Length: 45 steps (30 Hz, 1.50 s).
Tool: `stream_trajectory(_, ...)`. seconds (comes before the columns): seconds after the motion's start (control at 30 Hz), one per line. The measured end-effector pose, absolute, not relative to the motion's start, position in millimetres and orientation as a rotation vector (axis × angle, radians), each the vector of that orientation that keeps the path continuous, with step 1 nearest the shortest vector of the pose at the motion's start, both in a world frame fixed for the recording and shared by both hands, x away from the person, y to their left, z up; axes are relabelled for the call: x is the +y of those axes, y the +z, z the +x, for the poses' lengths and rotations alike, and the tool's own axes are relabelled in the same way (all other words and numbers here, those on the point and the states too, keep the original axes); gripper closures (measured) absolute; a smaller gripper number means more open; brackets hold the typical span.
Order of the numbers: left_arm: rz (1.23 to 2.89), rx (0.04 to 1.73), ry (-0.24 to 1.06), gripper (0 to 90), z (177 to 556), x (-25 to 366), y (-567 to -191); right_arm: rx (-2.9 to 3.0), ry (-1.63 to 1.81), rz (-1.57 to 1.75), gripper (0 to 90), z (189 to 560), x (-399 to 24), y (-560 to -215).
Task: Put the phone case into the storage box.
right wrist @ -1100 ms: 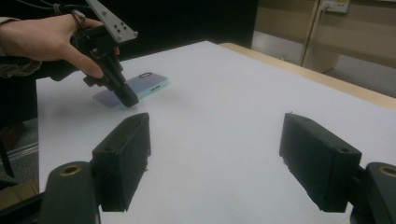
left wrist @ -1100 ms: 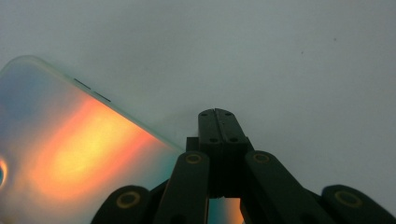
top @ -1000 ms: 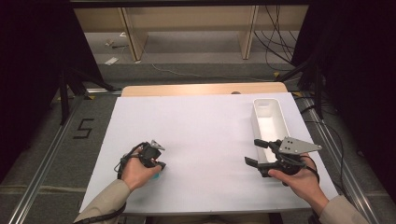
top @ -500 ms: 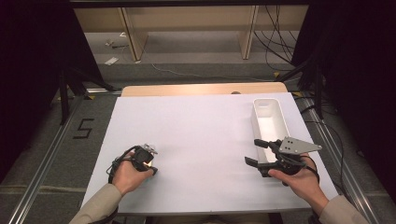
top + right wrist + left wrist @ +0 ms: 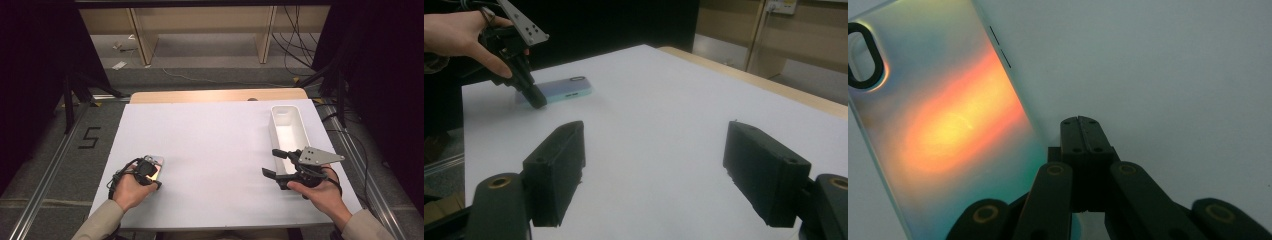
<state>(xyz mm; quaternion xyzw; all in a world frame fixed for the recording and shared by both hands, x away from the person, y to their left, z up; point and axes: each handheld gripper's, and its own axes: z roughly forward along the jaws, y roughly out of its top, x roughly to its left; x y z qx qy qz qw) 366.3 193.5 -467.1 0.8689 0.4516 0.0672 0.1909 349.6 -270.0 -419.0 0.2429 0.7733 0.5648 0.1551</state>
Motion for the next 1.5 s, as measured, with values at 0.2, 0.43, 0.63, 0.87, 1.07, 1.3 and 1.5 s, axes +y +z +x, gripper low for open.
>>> stream_trajectory(0.2,2.43,1.278,0.182,89.5,365.8,195.8,-467.4,2.216,1.616,0.696,25.6,349.8,-270.2,-419.1)
stream_trajectory(0.43,2.407,1.256,0.179,79.6,366.1,194.3,-465.8,2.216,1.617,0.696,25.6,349.7,-270.1,-419.0)
stream_trajectory(0.63,2.329,1.246,0.194,62.4,366.9,191.5,-459.4,2.218,1.615,0.696,25.6,349.8,-270.2,-419.0)
stream_trajectory(0.87,2.289,1.33,0.309,27.0,371.0,194.7,-454.7,2.218,1.614,0.692,25.6,350.1,-270.0,-419.2)
stream_trajectory(1.07,2.288,1.451,0.351,6.0,375.7,199.9,-456.4,2.219,1.613,0.69,25.6,350.0,-269.6,-419.2)
stream_trajectory(1.3,2.316,1.539,0.336,1.5,382.2,209.0,-462.0,2.218,1.619,0.69,25.6,349.9,-269.5,-419.1)
stream_trajectory(1.5,2.329,1.573,0.32,1.5,385.9,214.8,-464.9,2.217,1.615,0.692,25.6,350.0,-269.5,-419.1)
